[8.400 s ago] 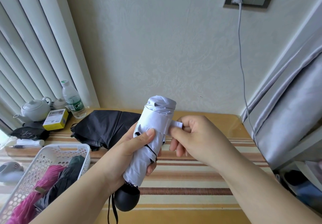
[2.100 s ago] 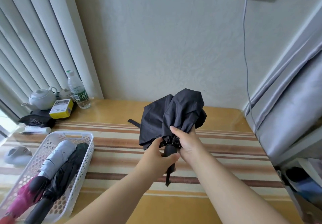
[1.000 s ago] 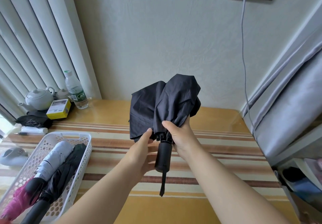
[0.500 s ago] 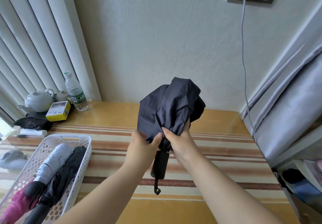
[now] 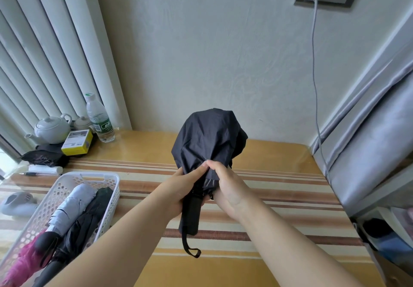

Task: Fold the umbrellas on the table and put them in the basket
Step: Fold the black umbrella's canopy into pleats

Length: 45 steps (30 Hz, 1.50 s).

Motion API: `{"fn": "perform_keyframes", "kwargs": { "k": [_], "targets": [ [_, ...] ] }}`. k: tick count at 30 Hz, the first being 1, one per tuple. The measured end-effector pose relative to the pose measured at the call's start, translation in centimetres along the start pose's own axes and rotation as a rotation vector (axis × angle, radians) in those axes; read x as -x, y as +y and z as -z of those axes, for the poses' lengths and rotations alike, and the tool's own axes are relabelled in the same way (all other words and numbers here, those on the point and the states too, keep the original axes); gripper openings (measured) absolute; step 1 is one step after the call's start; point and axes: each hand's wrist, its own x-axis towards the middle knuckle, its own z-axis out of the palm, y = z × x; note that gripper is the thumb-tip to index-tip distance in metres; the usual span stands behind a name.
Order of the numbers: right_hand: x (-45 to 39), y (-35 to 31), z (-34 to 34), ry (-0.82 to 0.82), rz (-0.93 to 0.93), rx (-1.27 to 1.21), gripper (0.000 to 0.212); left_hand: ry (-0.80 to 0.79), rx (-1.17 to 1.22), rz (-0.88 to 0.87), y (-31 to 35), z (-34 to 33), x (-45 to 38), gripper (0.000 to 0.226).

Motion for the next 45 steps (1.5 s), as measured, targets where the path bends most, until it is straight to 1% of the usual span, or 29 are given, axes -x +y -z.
{"fn": "perform_keyframes", "kwargs": {
  "k": [3, 4, 6, 9, 12, 15, 17, 19, 20, 21, 22, 23, 25, 26, 27, 28, 29, 30, 31, 32, 34, 36, 37, 39, 41, 43, 44, 45],
  "targets": [
    [-0.4, -0.3, 0.6, 0.038, 0.005, -0.042, 0.020, -0.002, 0.109, 0.051, -0.3, 0.5, 0.0, 0.045],
    [-0.4, -0.4, 0.8, 0.040, 0.005, -0.058, 0.019, -0.014, 0.153, 0.071, -0.3, 0.7, -0.1, 0.049],
    [-0.5, -0.6, 1.1, 0.039, -0.001, -0.085, 0.024, -0.050, 0.212, 0.090, -0.5, 0.8, -0.1, 0.052],
    [-0.7, -0.6, 1.2, 0.043, -0.005, -0.061, 0.027, -0.082, 0.306, 0.104, -0.6, 0.4, -0.2, 0.050],
    [-1.1, -0.6, 1.6, 0.119, -0.042, 0.082, 0.024, -0.072, 0.345, 0.192, -0.3, 0.5, -0.5, 0.035],
    [-1.3, -0.5, 2.3, 0.248, -0.169, 0.229, 0.024, -0.043, 0.344, 0.301, -0.8, 0.9, -1.1, 0.021],
    [-1.3, -0.5, 3.3, 0.399, -0.196, 0.410, 0.037, 0.016, 0.314, 0.328, -1.8, 1.3, -1.4, 0.007],
    [-0.8, -0.4, 4.6, 0.549, -0.124, 0.599, 0.051, 0.081, 0.307, 0.336, -3.0, 1.8, -1.7, 0.004],
    [-0.5, -0.2, 5.1, 0.558, -0.073, 0.690, 0.052, 0.116, 0.310, 0.339, -3.6, 2.1, -1.8, 0.006],
    [-0.1, 0.0, 5.5, 0.521, -0.065, 0.791, 0.050, 0.152, 0.315, 0.340, -4.2, 2.4, -1.9, 0.009],
    [0.2, 0.3, 5.7, 0.456, -0.109, 0.872, 0.049, 0.183, 0.314, 0.336, -4.8, 2.7, -2.0, 0.013],
    [0.3, 0.9, 5.7, 0.399, -0.195, 0.886, 0.050, 0.203, 0.301, 0.331, -5.4, 3.0, -2.0, 0.015],
    [0.2, 2.6, 5.6, 0.325, -0.429, 0.694, 0.054, 0.189, 0.257, 0.311, -6.5, 3.3, -1.8, 0.016],
    [0.1, 3.5, 5.5, 0.298, -0.515, 0.563, 0.053, 0.159, 0.245, 0.298, -6.9, 3.3, -1.7, 0.015],
    [-0.2, 4.4, 5.6, 0.274, -0.548, 0.445, 0.049, 0.126, 0.238, 0.285, -7.3, 3.4, -1.5, 0.015],
    [-0.5, 5.1, 5.6, 0.274, -0.526, 0.336, 0.041, 0.106, 0.227, 0.271, -7.6, 3.6, -1.4, 0.015],
    [-0.8, 5.8, 5.7, 0.304, -0.465, 0.253, 0.032, 0.108, 0.208, 0.256, -8.0, 3.7, -1.3, 0.018],
    [-1.1, 6.2, 6.0, 0.362, -0.390, 0.212, 0.023, 0.134, 0.188, 0.244, -8.3, 4.0, -1.3, 0.022],
    [-1.2, 6.2, 6.4, 0.424, -0.321, 0.229, 0.016, 0.178, 0.175, 0.237, -8.7, 4.3, -1.4, 0.026],
    [-1.3, 5.9, 6.7, 0.473, -0.266, 0.284, 0.013, 0.218, 0.168, 0.232, -9.1, 4.6, -1.4, 0.029],
    [-1.0, 5.3, 7.6, 0.538, -0.173, 0.385, 0.018, 0.260, 0.162, 0.230, -9.9, 5.1, -1.4, 0.032],
    [-0.4, 4.7, 8.9, 0.591, -0.102, 0.419, 0.017, 0.279, 0.164, 0.233, -10.4, 5.2, -1.5, 0.032],
    [-0.3, 4.6, 9.5, 0.592, -0.086, 0.441, 0.017, 0.282, 0.167, 0.233, -10.5, 5.2, -1.5, 0.032],
    [0.2, 4.7, 9.9, 0.524, -0.137, 0.528, 0.020, 0.272, 0.161, 0.219, -10.3, 4.8, -1.5, 0.032],
    [0.3, 5.4, 9.5, 0.401, -0.284, 0.607, 0.028, 0.261, 0.140, 0.207, -10.1, 4.4, -1.6, 0.031],
    [0.4, 6.5, 8.7, 0.273, -0.429, 0.677, 0.042, 0.245, 0.098, 0.195, -9.9, 4.1, -1.5, 0.030],
    [0.5, 6.9, 8.0, 0.221, -0.449, 0.650, 0.045, 0.237, 0.062, 0.186, -9.9, 4.1, -1.4, 0.030],
    [0.4, 7.1, 7.5, 0.195, -0.435, 0.561, 0.047, 0.226, 0.015, 0.176, -9.9, 4.1, -1.2, 0.032]
  ]
}}
